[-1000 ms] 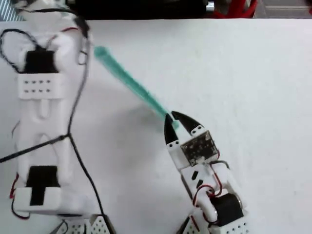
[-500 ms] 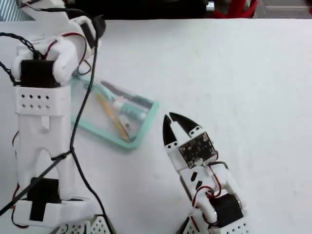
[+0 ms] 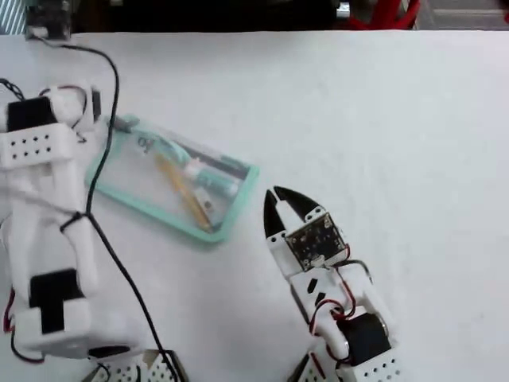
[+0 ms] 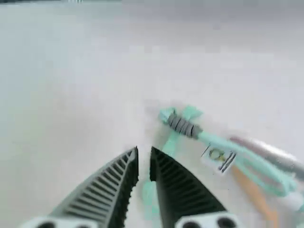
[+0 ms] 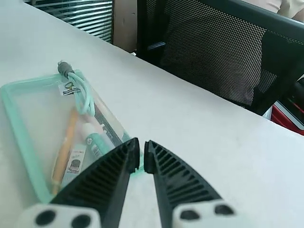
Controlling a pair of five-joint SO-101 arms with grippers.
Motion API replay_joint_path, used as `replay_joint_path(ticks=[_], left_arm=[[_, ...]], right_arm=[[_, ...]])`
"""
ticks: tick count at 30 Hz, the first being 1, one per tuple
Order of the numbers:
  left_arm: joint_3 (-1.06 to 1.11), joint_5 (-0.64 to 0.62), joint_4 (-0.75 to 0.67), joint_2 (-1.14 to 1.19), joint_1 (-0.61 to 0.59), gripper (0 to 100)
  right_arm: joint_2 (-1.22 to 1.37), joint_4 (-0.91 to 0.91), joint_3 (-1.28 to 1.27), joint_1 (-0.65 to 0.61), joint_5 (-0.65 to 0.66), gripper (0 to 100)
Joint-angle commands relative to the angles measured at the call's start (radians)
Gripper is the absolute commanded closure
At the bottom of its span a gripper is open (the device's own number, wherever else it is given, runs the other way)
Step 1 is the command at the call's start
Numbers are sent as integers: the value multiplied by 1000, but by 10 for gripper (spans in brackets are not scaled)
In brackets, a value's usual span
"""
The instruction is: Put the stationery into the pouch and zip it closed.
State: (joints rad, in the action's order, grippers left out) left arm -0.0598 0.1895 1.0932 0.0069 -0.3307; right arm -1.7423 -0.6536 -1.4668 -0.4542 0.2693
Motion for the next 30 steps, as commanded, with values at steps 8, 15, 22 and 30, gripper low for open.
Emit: replay_joint_path(ticks=[8, 15, 22, 30], left_arm=[[-158, 129, -87, 489, -77, 977], [-374, 129, -86, 763, -93, 977], [-503, 137, 138, 837, -71, 977], [-641, 365, 445, 845, 105, 977]], right_arm=[[-5, 22, 0, 1, 2, 978], [-5, 22, -2, 1, 32, 978], [-5, 24, -2, 1, 34, 978], [-5, 24, -2, 1, 34, 978]])
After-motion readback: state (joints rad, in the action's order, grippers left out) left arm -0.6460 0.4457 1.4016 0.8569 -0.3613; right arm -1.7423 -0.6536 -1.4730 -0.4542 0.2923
